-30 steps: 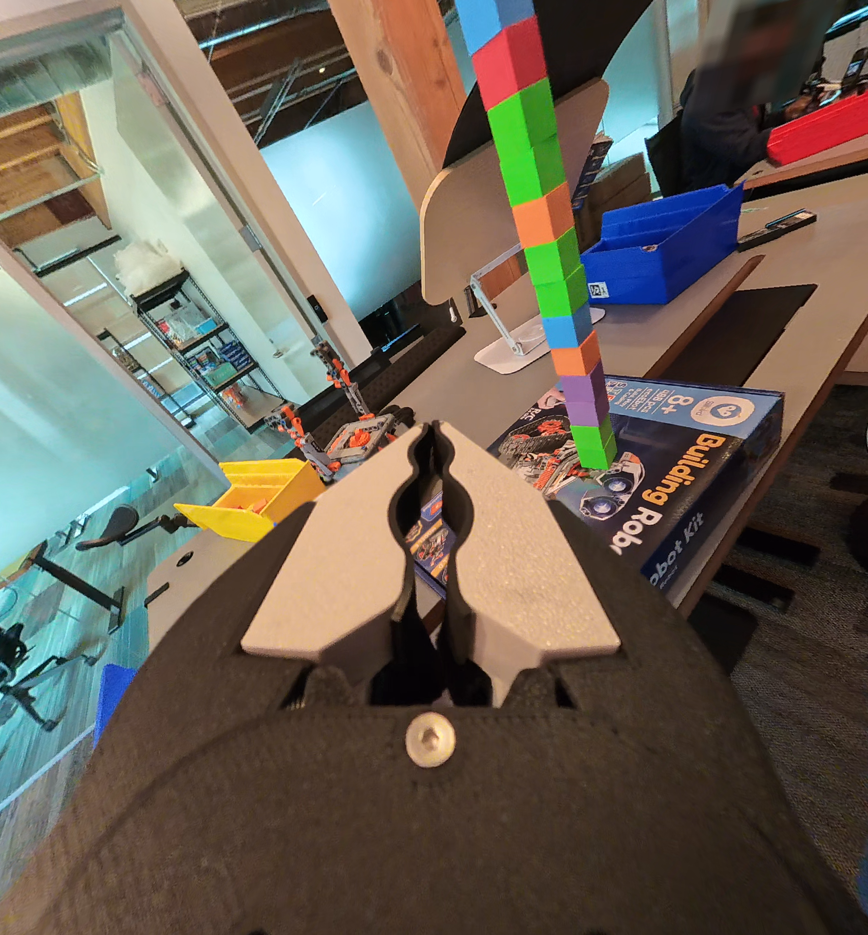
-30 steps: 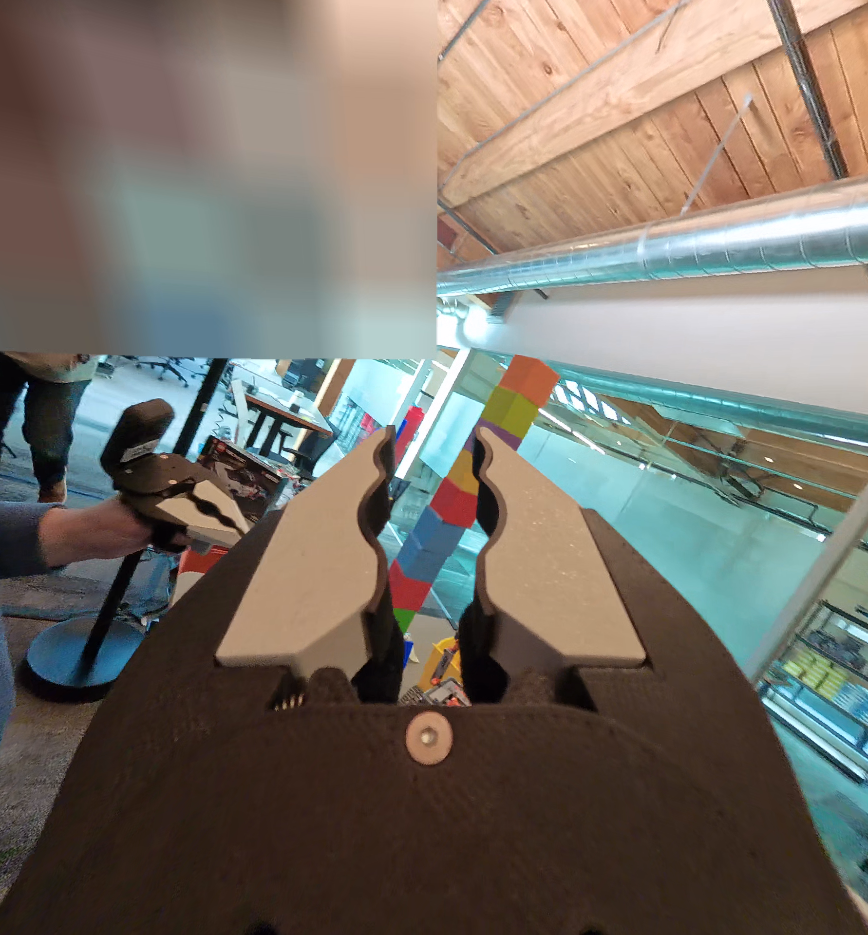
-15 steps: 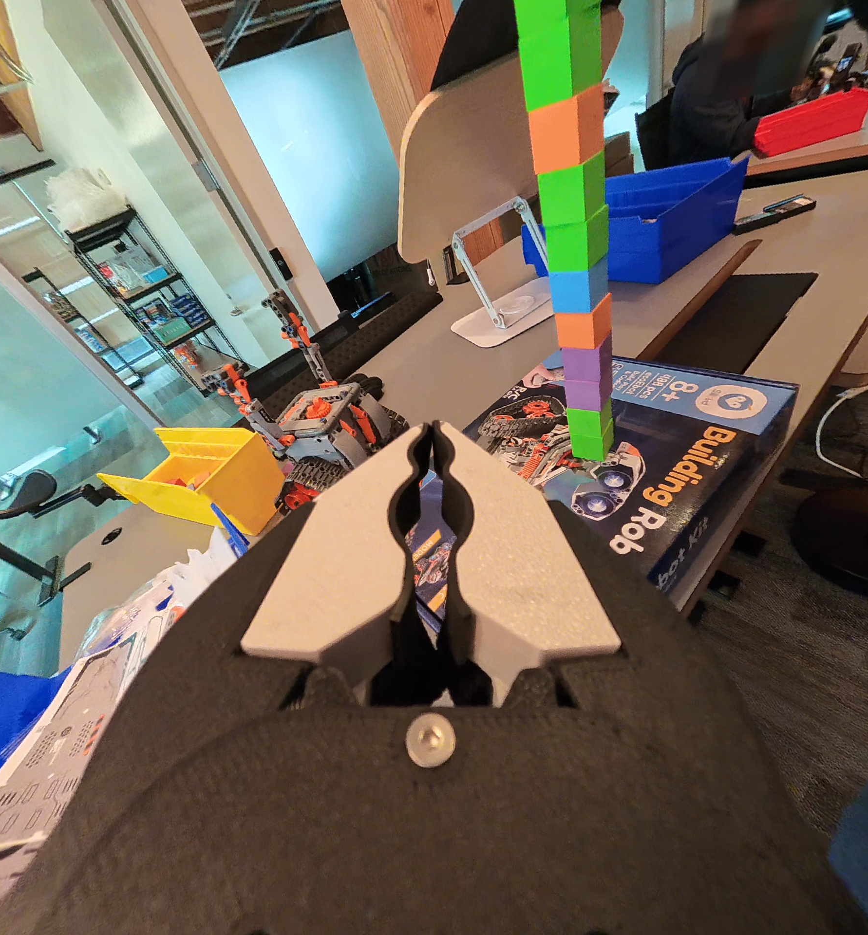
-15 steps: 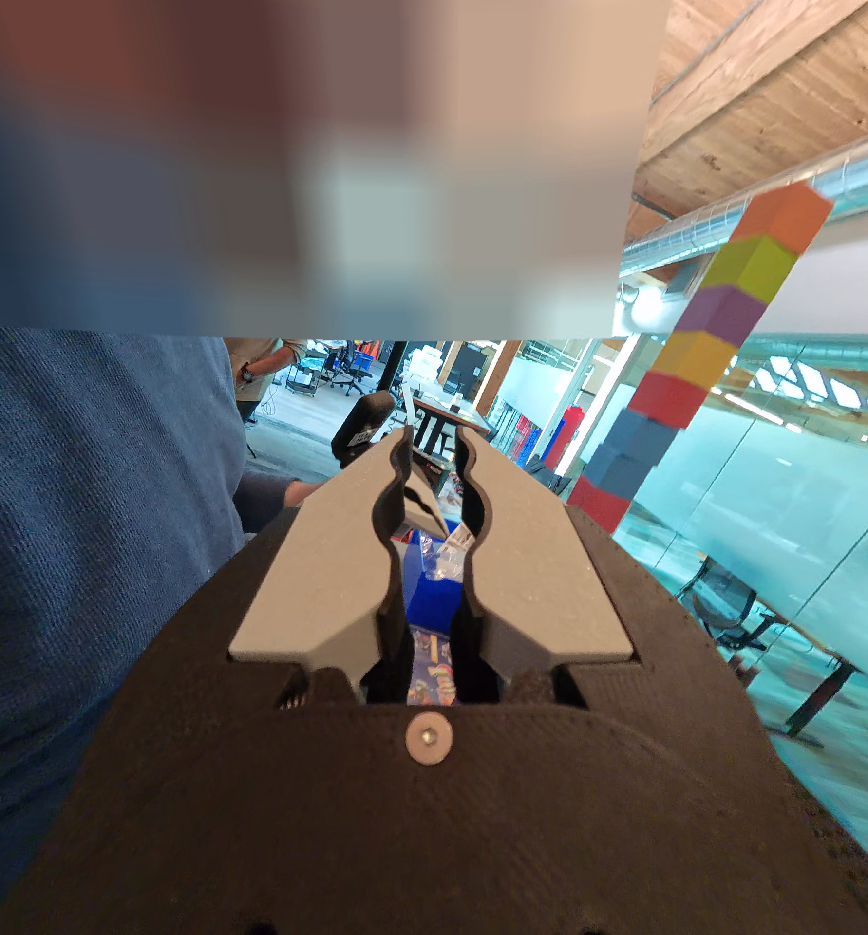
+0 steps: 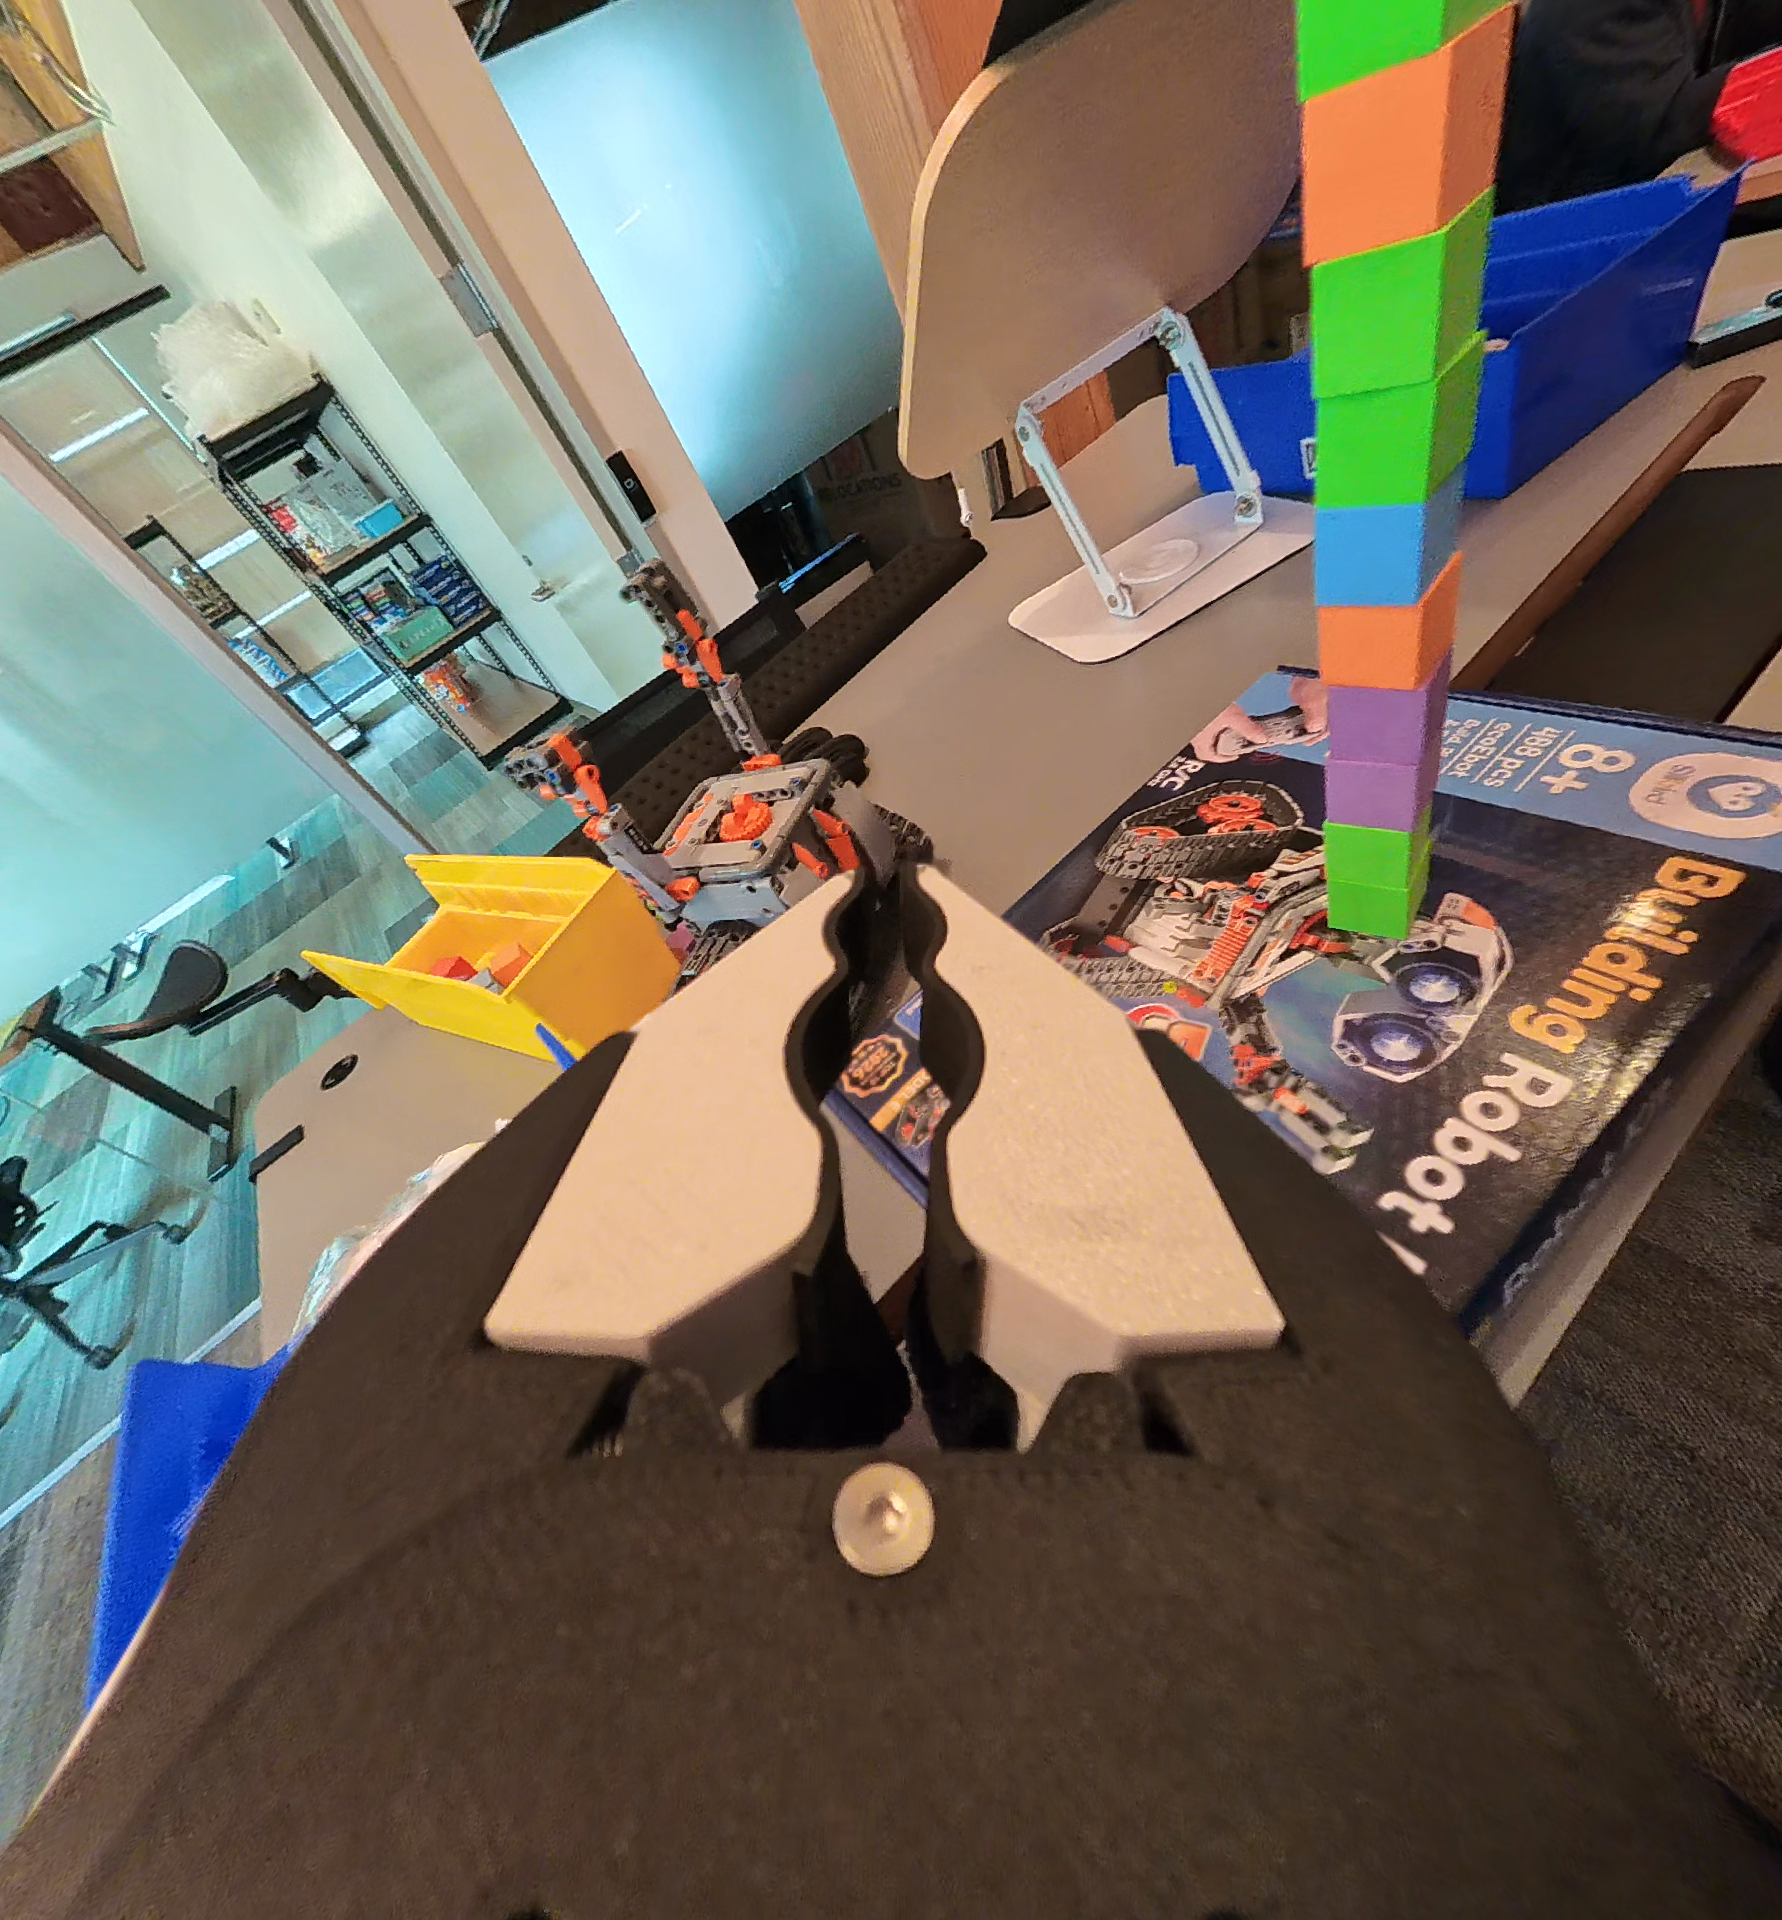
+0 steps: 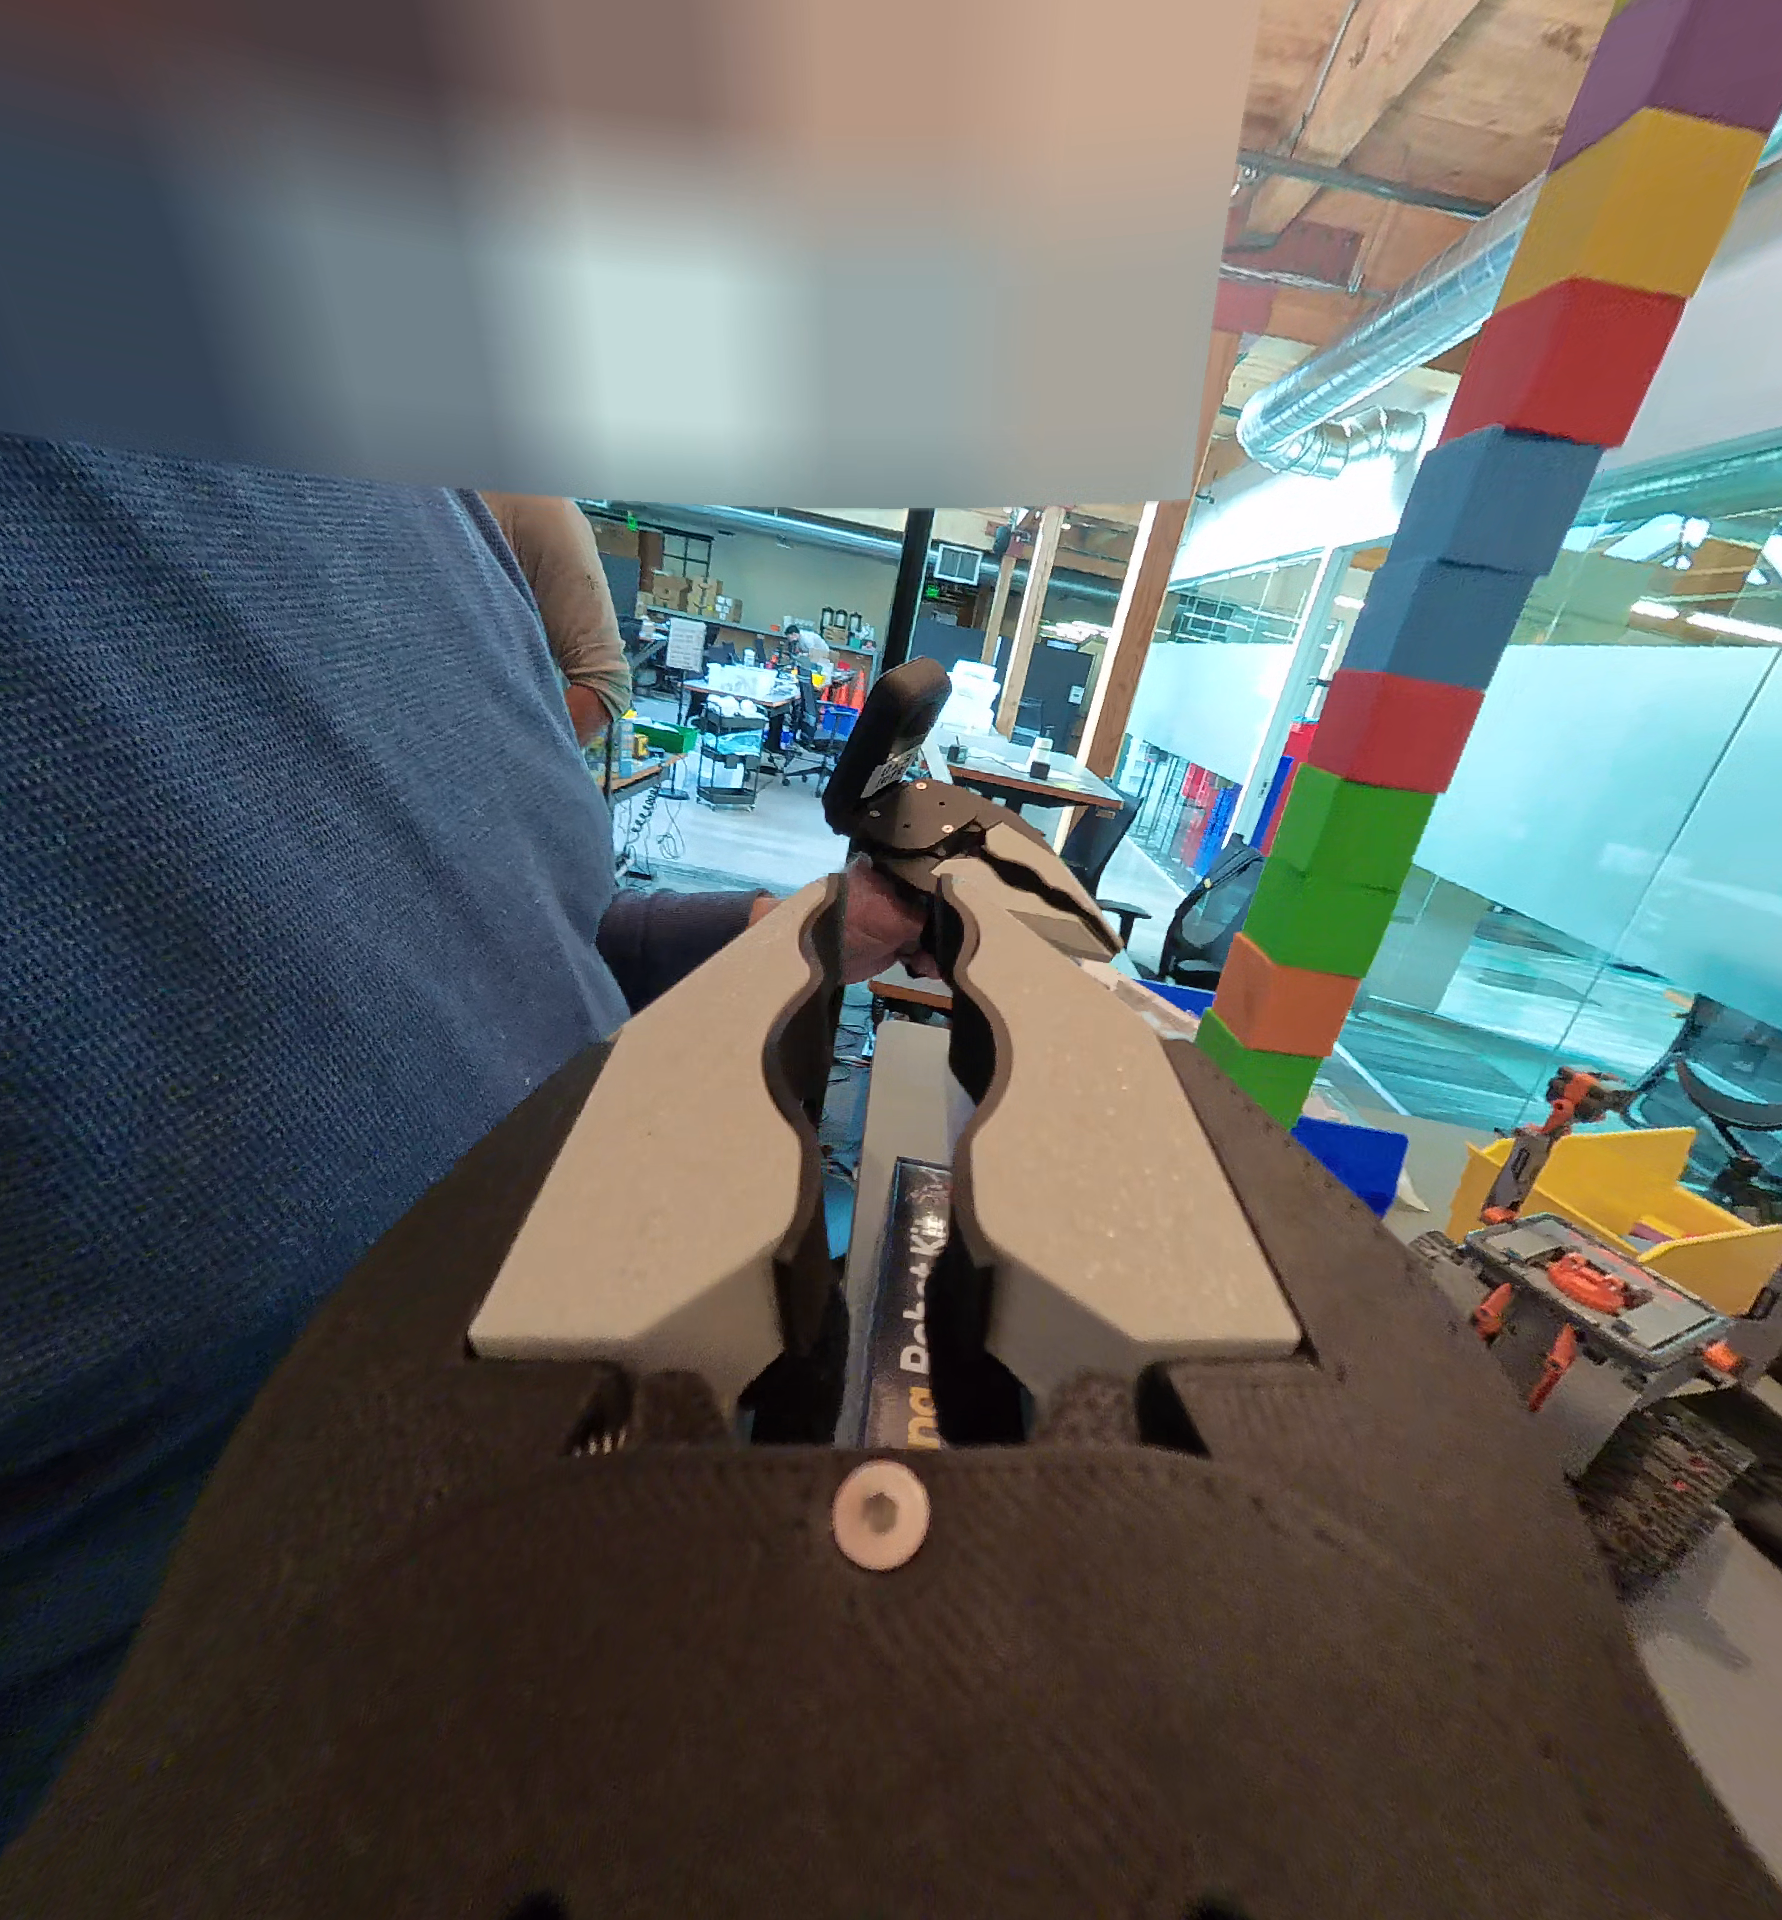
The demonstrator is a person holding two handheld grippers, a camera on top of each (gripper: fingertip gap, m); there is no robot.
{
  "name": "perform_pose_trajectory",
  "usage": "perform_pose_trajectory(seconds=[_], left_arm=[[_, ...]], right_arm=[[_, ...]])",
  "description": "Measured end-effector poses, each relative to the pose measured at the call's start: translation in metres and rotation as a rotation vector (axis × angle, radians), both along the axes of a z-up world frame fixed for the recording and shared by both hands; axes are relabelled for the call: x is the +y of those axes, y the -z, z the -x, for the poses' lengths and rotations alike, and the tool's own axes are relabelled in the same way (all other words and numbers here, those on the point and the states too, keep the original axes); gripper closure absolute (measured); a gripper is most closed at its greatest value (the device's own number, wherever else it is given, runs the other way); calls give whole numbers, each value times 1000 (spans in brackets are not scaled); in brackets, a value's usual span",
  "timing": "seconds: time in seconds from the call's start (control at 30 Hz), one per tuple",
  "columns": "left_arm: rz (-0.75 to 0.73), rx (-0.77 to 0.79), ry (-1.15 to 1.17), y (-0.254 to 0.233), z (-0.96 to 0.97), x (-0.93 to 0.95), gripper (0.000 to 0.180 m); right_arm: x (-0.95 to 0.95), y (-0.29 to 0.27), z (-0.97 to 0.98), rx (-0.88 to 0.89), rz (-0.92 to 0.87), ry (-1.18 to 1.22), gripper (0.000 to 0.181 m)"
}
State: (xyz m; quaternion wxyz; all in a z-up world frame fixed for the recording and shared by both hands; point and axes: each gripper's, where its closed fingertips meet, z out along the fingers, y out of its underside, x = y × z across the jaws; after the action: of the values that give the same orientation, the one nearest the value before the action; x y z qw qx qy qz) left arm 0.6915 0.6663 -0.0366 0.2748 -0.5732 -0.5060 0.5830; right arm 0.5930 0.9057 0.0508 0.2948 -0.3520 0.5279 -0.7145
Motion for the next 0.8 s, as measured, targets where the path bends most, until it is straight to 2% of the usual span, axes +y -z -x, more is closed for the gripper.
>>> perform_pose_trajectory(seconds=[0.3, 0.67, 0.8], left_arm=[[3, -69, -88, 2, -12, -37, 169], [10, -94, -103, -1, -33, -84, 165], [63, -135, -75, -11, -36, -110, 163]], right_arm=[[-6, 24, -2, -49, -65, -50, 165], [-22, 38, -30, -8, -121, -67, 166], [-36, 38, -45, -11, -138, -35, 165]])
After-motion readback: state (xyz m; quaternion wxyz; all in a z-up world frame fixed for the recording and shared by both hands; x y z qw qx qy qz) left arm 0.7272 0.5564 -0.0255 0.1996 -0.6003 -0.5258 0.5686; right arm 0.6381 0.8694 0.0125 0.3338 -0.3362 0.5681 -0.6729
